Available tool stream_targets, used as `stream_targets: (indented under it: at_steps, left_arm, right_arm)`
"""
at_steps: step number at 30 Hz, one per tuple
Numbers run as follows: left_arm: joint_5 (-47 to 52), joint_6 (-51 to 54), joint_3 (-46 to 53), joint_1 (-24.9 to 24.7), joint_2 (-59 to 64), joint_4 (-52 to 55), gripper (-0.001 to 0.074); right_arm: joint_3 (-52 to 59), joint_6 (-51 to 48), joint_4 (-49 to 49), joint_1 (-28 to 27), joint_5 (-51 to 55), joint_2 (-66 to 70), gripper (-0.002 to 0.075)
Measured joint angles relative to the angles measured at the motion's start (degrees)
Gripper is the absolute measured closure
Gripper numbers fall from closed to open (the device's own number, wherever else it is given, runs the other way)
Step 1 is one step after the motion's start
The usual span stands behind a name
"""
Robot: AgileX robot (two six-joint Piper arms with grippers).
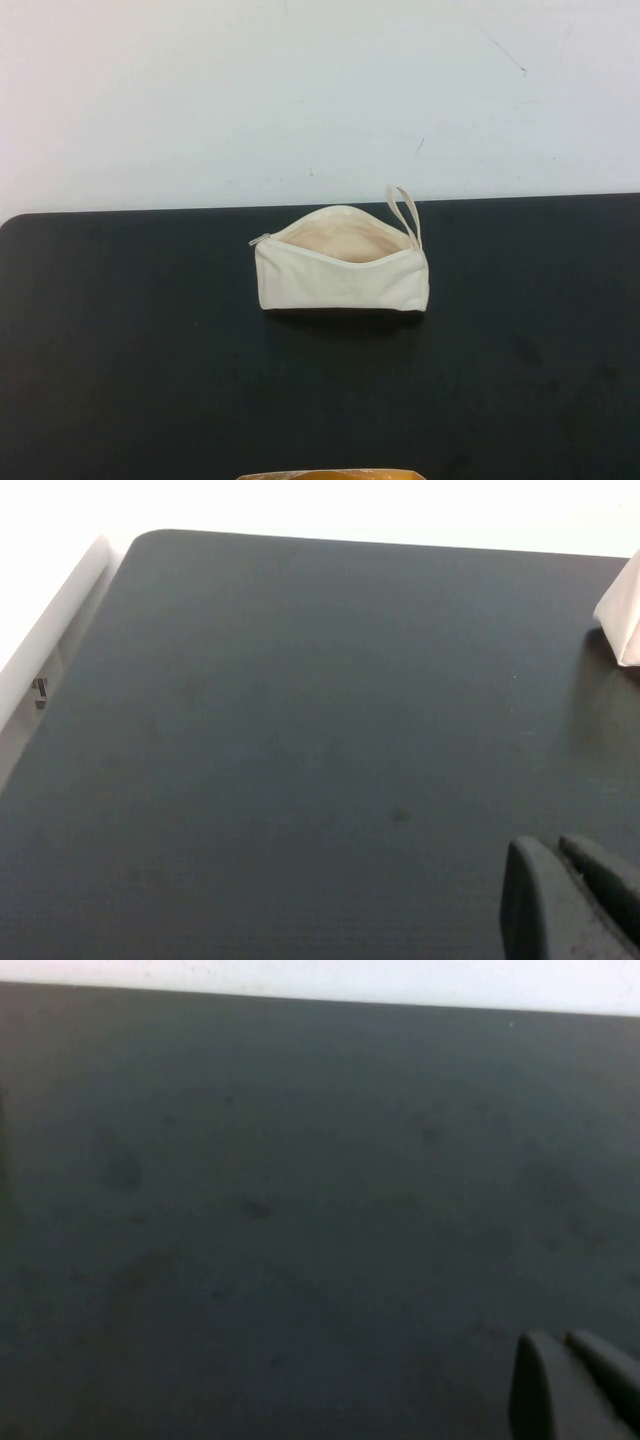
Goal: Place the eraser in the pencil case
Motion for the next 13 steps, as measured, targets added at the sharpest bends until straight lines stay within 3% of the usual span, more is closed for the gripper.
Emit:
stream_targets:
  at_steps: [13]
  left_arm:
    - [0.0,0.0,0.0,0.0,0.0,0.0,0.0738]
  right_arm:
    - [0.0,0.0,0.4,0.14,0.3,0.0,0.0727]
